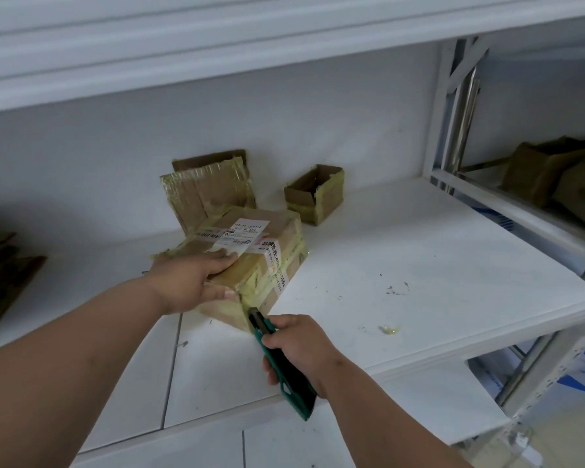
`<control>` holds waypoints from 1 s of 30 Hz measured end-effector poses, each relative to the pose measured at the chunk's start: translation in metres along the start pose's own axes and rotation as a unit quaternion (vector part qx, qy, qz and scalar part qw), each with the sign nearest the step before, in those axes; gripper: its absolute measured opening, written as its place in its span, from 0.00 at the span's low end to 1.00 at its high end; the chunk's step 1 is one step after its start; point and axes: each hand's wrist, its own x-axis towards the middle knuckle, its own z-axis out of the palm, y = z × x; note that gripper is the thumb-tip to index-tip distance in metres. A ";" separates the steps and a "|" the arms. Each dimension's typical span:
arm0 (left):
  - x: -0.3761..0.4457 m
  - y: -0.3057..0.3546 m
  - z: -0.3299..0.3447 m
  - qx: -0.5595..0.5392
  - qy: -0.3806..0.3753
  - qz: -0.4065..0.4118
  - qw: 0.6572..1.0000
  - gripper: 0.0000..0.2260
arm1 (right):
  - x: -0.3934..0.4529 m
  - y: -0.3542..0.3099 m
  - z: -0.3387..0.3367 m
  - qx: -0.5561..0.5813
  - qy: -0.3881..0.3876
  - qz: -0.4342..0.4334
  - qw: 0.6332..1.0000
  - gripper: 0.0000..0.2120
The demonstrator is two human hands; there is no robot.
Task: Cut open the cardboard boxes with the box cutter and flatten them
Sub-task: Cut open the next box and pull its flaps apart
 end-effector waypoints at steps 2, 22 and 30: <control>0.001 0.008 0.002 0.042 0.032 -0.006 0.999 0.35 | -0.003 0.002 -0.005 0.006 0.009 -0.003 1.000 0.14; 0.019 0.034 0.013 -0.090 0.056 -0.002 0.994 0.29 | -0.012 0.010 -0.055 -0.425 0.181 -0.226 0.858 0.17; 0.026 0.036 0.004 -0.008 -0.005 0.004 1.000 0.39 | 0.002 0.012 -0.048 -0.461 0.201 -0.271 0.821 0.20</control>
